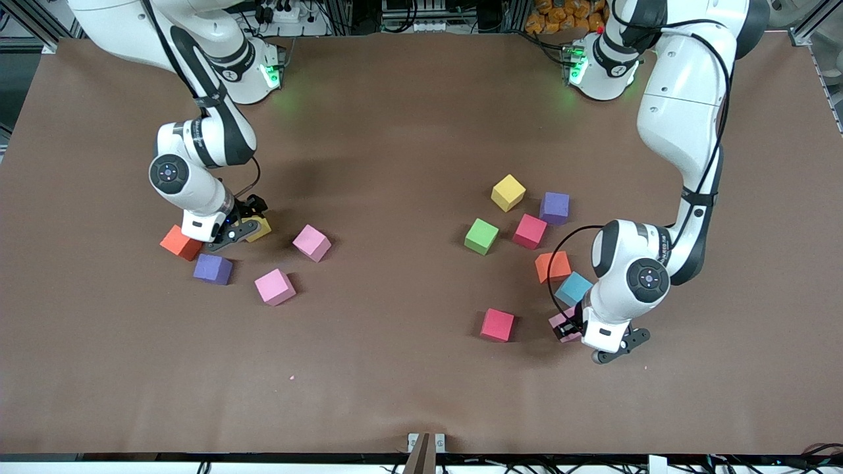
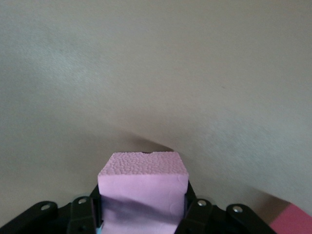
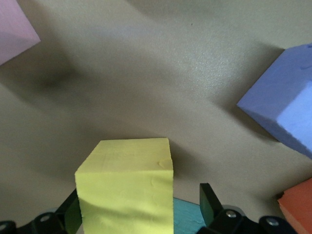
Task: Form number 2 with 11 blocks
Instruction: 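Carry the pink cube to table center while the right gripper carries yellow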
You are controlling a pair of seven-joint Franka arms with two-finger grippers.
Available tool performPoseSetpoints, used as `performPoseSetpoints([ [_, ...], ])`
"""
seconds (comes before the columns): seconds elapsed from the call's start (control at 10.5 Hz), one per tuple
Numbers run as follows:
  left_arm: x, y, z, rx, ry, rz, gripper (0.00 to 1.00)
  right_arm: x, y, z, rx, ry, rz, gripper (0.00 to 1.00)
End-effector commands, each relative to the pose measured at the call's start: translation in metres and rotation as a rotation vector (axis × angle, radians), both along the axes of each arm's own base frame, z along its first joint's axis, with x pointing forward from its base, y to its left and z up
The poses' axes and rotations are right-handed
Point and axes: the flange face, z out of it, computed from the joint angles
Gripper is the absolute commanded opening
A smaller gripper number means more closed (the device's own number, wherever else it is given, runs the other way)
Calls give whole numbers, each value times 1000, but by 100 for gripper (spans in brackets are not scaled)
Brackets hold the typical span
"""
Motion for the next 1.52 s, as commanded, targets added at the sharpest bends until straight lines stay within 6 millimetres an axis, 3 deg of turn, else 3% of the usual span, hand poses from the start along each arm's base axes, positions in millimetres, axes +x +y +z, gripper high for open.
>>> performPoseSetpoints([
  [0.0, -11, -31, 55, -11, 12, -28, 20, -2, -2, -2, -4, -6, 15, 100],
  [0.19, -31, -69, 98, -46, 44, -84, 19, -1, 6, 1, -1, -13, 32, 100],
  [0.28, -49, -97, 108, -61, 78, -105, 19, -2, 9, 2, -1, -14, 38, 100],
  [0.38, -72, -130, 114, -71, 109, -91, 18, -2, 9, 2, -1, -14, 37, 100],
  [0.57, -142, -217, 107, -26, 147, -62, 17, -2, 9, 2, -1, -14, 38, 100],
  [0.66, -182, -259, 100, 1, 160, -78, 18, -2, 9, 2, -1, -16, 38, 52],
  [0.76, -218, -291, 90, 22, 176, -96, 18, -1, 9, 3, 0, -17, 38, 30],
  [0.85, -259, -321, 80, 47, 187, -132, 18, 0, 10, 8, 3, -24, 62, 21],
  [0.95, -299, -349, 71, 64, 198, -195, 18, 2, 9, 18, 10, -35, 112, 20],
  [1.04, -333, -371, 56, 91, 204, -234, 19, 5, 9, 31, 17, -52, 156, 20],
  [1.23, -387, -389, 19, 123, 175, -300, 20, 2, 17, 55, 24, -17, 271, 20],
  [1.42, -412, -387, 1, 118, 168, -328, 21, 0, 22, 72, 40, -12, 454, 20],
])
